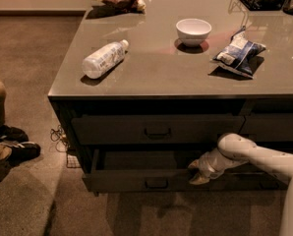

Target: Open middle drawer

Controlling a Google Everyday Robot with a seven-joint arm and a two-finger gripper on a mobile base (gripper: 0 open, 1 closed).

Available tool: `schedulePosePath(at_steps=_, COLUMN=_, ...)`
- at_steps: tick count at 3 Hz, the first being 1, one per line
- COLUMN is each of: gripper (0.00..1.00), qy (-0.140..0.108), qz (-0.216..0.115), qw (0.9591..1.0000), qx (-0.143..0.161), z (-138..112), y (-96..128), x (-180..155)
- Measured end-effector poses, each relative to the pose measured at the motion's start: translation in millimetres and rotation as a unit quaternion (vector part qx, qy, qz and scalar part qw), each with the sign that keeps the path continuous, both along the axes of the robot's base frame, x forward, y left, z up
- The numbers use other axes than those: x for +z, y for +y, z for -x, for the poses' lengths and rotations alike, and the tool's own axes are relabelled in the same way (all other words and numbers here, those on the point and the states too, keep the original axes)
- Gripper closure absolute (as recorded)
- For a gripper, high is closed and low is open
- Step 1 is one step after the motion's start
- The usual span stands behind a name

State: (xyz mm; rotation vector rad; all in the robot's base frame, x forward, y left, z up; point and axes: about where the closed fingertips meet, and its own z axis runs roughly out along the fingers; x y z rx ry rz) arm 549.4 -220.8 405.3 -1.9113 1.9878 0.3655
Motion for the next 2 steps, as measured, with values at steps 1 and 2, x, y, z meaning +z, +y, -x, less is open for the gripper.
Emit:
schedulePosePath(at_steps=1, gripper=1.00, qy=0.020, qz=0.006, qw=0.9998, qx=-0.007, z=21.9, y=-6.4, x=-9.5)
schedulePosePath(at_steps=2, gripper=1.00, qy=0.020, qz=0.006, qw=0.9998, qx=-0.007, z=21.9, y=-6.4, x=-4.3)
